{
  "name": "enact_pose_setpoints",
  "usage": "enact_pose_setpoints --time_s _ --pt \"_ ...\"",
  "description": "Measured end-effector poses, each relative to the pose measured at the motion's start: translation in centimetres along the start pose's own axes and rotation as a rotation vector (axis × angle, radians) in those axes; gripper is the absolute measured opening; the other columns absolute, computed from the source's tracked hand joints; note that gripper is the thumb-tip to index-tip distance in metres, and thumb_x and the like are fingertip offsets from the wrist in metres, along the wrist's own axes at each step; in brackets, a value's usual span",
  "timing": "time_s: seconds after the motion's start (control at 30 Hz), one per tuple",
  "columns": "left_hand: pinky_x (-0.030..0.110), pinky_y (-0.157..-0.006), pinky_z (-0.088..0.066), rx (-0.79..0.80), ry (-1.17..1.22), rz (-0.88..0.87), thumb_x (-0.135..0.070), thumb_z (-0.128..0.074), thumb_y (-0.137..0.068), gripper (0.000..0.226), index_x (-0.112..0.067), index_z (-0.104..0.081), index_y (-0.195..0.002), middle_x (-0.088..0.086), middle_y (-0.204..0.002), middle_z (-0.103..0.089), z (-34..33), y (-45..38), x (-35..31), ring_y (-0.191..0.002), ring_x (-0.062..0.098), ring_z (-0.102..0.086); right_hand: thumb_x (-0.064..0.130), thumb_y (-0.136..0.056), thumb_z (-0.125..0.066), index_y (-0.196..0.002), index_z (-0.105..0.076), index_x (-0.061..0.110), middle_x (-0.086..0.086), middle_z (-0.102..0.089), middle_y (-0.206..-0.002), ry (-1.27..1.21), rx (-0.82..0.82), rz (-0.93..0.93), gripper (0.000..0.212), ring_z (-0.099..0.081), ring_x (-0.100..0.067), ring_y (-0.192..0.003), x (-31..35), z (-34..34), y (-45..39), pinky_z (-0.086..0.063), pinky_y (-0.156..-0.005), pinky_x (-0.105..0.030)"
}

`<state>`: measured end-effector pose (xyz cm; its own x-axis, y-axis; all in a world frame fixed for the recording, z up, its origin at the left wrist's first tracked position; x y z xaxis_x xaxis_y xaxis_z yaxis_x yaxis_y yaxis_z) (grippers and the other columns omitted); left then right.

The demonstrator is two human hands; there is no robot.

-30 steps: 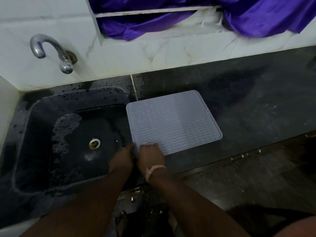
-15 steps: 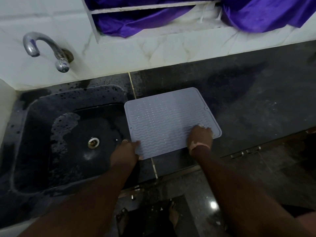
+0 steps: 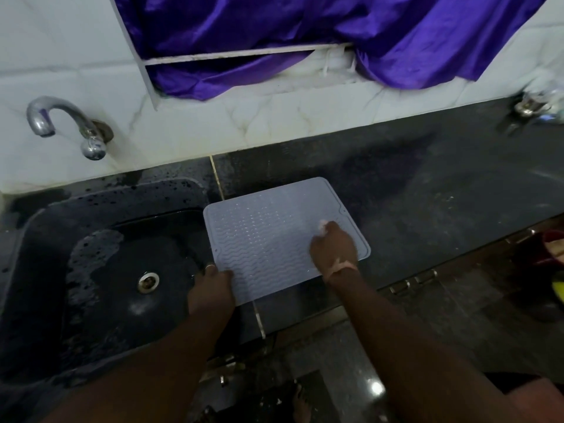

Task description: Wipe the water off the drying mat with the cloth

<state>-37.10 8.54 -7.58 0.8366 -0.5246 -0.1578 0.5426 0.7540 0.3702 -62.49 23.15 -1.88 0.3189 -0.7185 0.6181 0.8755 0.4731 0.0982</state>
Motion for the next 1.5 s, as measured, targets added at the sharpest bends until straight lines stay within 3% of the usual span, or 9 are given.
enact_pose_setpoints --time_s 0.13,0.3,0.63,0.73,0.87,1.0,1.17,1.33,1.5 --pt "0.044 -0.093 -0.053 -0.008 -0.014 -0.001 -0.022 -0.057 -0.092 0.047 -0.03 -0.051 -0.138 0.006 -0.136 -0.043 -0.4 -0.4 0.0 -0.126 0.03 -0.046 0.036 -0.098 -0.04 -0.158 -0.014 0.006 -0.023 -0.019 -0.162 0.339 0.195 -0.1 0.072 -0.015 -0.041 -0.15 -5.9 -3.2 -2.6 -0.017 -0.122 -0.05" --pt "0.045 -0.097 -0.051 0.016 -0.014 0.023 -0.023 -0.053 -0.093 0.051 -0.036 -0.049 -0.143 0.005 -0.138 -0.045 -1.1 -0.8 0.4 -0.13 0.029 -0.044 0.039 -0.096 -0.039 -0.159 0.002 0.007 -0.02 0.004 -0.166 0.53 0.246 -0.104 0.081 0.005 -0.043 -0.152 -7.1 -6.1 -1.9 0.008 -0.118 -0.06" --pt "0.044 -0.098 -0.051 0.029 0.01 0.017 -0.024 -0.059 -0.09 0.056 -0.039 -0.05 -0.142 0.004 -0.135 -0.047 -0.7 -0.2 0.4 -0.129 0.029 -0.045 0.014 -0.1 -0.035 -0.153 -0.025 -0.003 -0.031 -0.032 -0.154 0.638 0.21 0.057 0.056 -0.033 -0.045 -0.142 -1.9 -9.7 2.3 -0.024 -0.119 -0.055" --pt "0.043 -0.091 -0.052 0.006 0.008 0.023 -0.027 -0.061 -0.09 0.043 -0.042 -0.058 -0.13 0.005 -0.124 -0.049 -0.3 -0.1 0.4 -0.122 0.031 -0.049 0.013 -0.089 -0.036 -0.133 -0.055 -0.003 -0.032 -0.058 -0.13 0.648 0.251 0.194 0.051 -0.057 -0.048 -0.118 3.0 -14.3 7.6 -0.044 -0.101 -0.058" --pt "0.045 -0.087 -0.053 0.015 0.028 0.017 -0.031 -0.059 -0.09 0.032 -0.041 -0.063 -0.12 0.004 -0.111 -0.049 -0.1 -0.1 0.3 -0.114 0.032 -0.052 0.021 -0.089 -0.05 -0.121 -0.06 0.014 -0.014 -0.067 -0.114 0.467 0.335 0.525 0.035 -0.061 -0.038 -0.11 7.5 -14.7 11.5 -0.048 -0.096 -0.047" --pt "0.046 -0.089 -0.052 0.034 -0.007 0.021 -0.028 -0.06 -0.091 0.045 -0.042 -0.055 -0.134 0.006 -0.122 -0.048 -0.1 0.0 0.3 -0.122 0.032 -0.049 0.019 -0.097 -0.053 -0.113 -0.064 0.02 -0.006 -0.068 -0.101 0.219 0.181 0.326 0.019 -0.067 -0.026 -0.094 3.2 -6.3 4.9 -0.057 -0.085 -0.045" --pt "0.046 -0.092 -0.051 0.039 -0.013 0.036 -0.027 -0.06 -0.093 0.049 -0.04 -0.052 -0.14 0.008 -0.126 -0.048 -0.2 0.0 0.0 -0.124 0.033 -0.048 0.02 -0.097 -0.046 -0.12 -0.058 0.015 -0.015 -0.063 -0.119 0.495 0.071 0.06 0.027 -0.063 -0.035 -0.106 -6.0 0.5 -3.8 -0.054 -0.091 -0.045" --pt "0.046 -0.092 -0.052 0.04 0.003 0.039 -0.031 -0.063 -0.092 0.05 -0.041 -0.051 -0.14 0.008 -0.126 -0.048 -0.3 -0.3 0.2 -0.124 0.033 -0.048 0.013 -0.098 -0.042 -0.119 -0.059 0.005 -0.018 -0.059 -0.119 0.621 0.066 0.127 0.029 -0.058 -0.034 -0.105 -2.9 -5.8 0.4 -0.049 -0.091 -0.043" --pt "0.047 -0.092 -0.054 0.01 0.078 0.054 -0.039 -0.058 -0.095 0.035 -0.038 -0.06 -0.13 0.007 -0.121 -0.051 -0.2 -0.2 0.8 -0.118 0.033 -0.053 0.008 -0.082 -0.038 -0.091 -0.074 0.004 -0.019 -0.066 -0.093 0.518 0.299 0.375 0.038 -0.065 -0.036 -0.081 4.6 -14.5 10.1 -0.055 -0.073 -0.042"
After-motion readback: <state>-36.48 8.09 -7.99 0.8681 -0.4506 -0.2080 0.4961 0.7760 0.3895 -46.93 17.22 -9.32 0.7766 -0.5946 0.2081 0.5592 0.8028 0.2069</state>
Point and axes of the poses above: each hand's wrist, its own y-axis away from the middle knuckle, its own z-axis out of the back of the hand, x = y × z, the point moved 9 cm from there along -y, towards the middle knuckle
